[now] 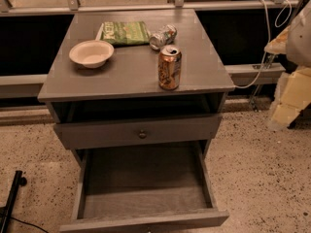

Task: Place orange can into middle drawer

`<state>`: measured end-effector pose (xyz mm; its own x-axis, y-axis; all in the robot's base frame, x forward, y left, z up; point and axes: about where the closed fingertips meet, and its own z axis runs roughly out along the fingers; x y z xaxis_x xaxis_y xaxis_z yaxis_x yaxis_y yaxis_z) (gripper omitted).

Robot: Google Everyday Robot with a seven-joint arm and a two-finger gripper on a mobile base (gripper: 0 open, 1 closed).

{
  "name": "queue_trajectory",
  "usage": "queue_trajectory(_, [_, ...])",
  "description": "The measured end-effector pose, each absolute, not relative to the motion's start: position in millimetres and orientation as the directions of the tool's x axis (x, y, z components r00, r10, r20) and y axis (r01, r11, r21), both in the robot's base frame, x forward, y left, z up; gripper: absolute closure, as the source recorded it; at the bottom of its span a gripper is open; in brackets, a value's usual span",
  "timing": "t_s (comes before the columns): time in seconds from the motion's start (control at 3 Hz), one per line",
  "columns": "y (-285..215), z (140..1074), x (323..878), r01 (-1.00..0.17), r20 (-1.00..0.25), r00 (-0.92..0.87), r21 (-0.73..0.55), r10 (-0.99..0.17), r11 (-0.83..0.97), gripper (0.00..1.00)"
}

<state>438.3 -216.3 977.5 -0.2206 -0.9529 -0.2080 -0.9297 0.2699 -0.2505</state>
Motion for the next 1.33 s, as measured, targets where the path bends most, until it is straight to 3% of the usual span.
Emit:
queue_trajectory(0.33, [-216, 977, 438, -0.930, -0.208, -0.220, -0.251, -0.953, 0.270, 0.00])
queue_trajectory(0.67, [-197, 967, 468, -0.937, -0.283, -0.162, -0.256, -0.945, 0.237, 0.00])
queue_trajectory(1.0, [-186, 988, 479, -0.926, -0.401, -0.084, -0.307, -0.912, 0.220, 0.00])
queue_trajectory(1.33, [-173, 994, 474, -0.932, -0.444, -0.065, -0.293, -0.894, 0.214, 0.00])
